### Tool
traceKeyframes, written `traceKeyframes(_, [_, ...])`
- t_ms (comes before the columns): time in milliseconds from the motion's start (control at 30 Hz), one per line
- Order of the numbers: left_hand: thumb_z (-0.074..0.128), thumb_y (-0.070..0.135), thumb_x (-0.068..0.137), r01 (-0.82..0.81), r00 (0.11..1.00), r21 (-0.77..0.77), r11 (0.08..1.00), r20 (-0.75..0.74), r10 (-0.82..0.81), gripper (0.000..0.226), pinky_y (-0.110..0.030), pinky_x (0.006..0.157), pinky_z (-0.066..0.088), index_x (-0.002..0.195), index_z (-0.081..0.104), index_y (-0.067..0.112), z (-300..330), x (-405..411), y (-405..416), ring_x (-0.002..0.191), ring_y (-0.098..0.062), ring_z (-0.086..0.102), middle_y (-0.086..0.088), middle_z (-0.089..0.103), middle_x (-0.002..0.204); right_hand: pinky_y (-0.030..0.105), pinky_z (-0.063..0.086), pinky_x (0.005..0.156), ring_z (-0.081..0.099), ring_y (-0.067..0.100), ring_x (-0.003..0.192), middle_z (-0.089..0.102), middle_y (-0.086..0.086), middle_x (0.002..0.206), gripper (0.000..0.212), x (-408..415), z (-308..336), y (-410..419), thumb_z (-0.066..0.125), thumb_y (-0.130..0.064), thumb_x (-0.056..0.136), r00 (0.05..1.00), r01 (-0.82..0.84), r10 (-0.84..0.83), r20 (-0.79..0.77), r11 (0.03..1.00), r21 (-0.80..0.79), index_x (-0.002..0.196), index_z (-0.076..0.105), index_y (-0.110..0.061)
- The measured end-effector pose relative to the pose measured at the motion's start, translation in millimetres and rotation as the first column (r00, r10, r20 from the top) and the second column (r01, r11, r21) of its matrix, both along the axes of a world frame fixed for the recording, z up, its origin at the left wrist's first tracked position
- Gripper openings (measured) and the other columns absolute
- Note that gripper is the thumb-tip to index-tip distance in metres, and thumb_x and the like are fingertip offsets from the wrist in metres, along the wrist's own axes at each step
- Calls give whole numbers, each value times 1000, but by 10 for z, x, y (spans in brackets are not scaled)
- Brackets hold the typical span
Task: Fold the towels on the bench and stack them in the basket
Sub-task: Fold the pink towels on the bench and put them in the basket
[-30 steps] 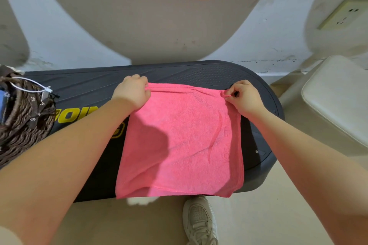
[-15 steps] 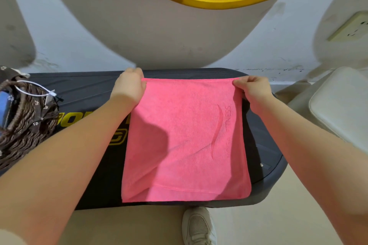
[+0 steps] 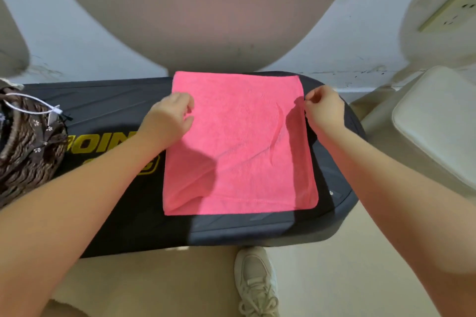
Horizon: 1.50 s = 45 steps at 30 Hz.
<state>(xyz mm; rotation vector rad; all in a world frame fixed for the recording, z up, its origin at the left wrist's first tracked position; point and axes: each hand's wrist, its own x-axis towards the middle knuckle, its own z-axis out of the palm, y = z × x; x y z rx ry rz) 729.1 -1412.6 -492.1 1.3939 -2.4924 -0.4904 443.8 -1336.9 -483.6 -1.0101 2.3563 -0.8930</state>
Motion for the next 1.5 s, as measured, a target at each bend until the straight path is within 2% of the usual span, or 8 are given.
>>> traceKeyframes(100, [44,31,74,135,990,104,985,-43,-131,32,-31,62,40,85,56,3,50,210,413,65,-21,45,5,41,68,4,34,49,47,3,64,52,-13,68,14,148,36,404,51,-9,87,999,-47,44,30,995,84,75,52,-16])
traceKeyframes(233, [37,46,72,238,971,128,963,1,-240,23,-29,55,42,77,42,24,35,481,937,62,-12,35,8,39,69,36,50,72,56,25,76,60,10,80,17,341,124,840,49,-13,89,998,-60,66,-18,969,239,87,60,0])
traceKeyframes(400, [53,42,87,161,943,289,944,237,-234,35,-35,79,44,104,52,11,-4,596,1175,96,-24,54,-3,53,101,31,42,62,55,30,72,58,15,80,15,517,120,1208,49,-17,85,994,-67,98,-40,873,483,80,55,-4])
traceKeyframes(733, [45,3,86,-1,967,267,964,245,-67,27,-41,71,41,112,48,8,29,594,1306,100,-31,47,-14,41,118,38,44,72,56,34,93,50,16,104,30,869,-4,1357,53,-15,90,991,136,-130,-45,876,462,114,43,0])
traceKeyframes(1033, [45,-1,83,75,997,252,965,-10,-75,24,-30,65,34,99,61,7,-66,726,1390,81,-16,39,-1,37,101,35,42,69,50,27,76,54,11,76,11,744,-9,1473,56,-15,86,940,217,-280,193,931,294,79,58,-6])
traceKeyframes(1167, [39,15,83,184,979,226,957,-132,-157,33,-28,72,40,97,69,11,-56,815,1364,84,-10,45,9,40,97,32,40,72,51,25,81,57,11,85,12,643,18,1549,61,-19,88,978,144,-185,97,934,328,85,59,-8])
traceKeyframes(1400, [49,21,87,172,972,240,955,114,-204,26,-29,72,41,100,71,16,14,813,1476,90,-25,58,-5,57,96,44,41,86,50,39,109,52,21,116,28,783,4,1504,46,-19,94,967,181,-104,-231,922,342,114,48,0])
traceKeyframes(1500, [41,33,73,257,954,47,965,150,-261,35,-31,64,47,75,71,15,-14,788,1515,71,-27,59,-5,58,78,47,37,98,43,40,122,44,23,135,38,978,24,1477,43,-25,96,859,-237,314,-404,944,231,126,48,-3])
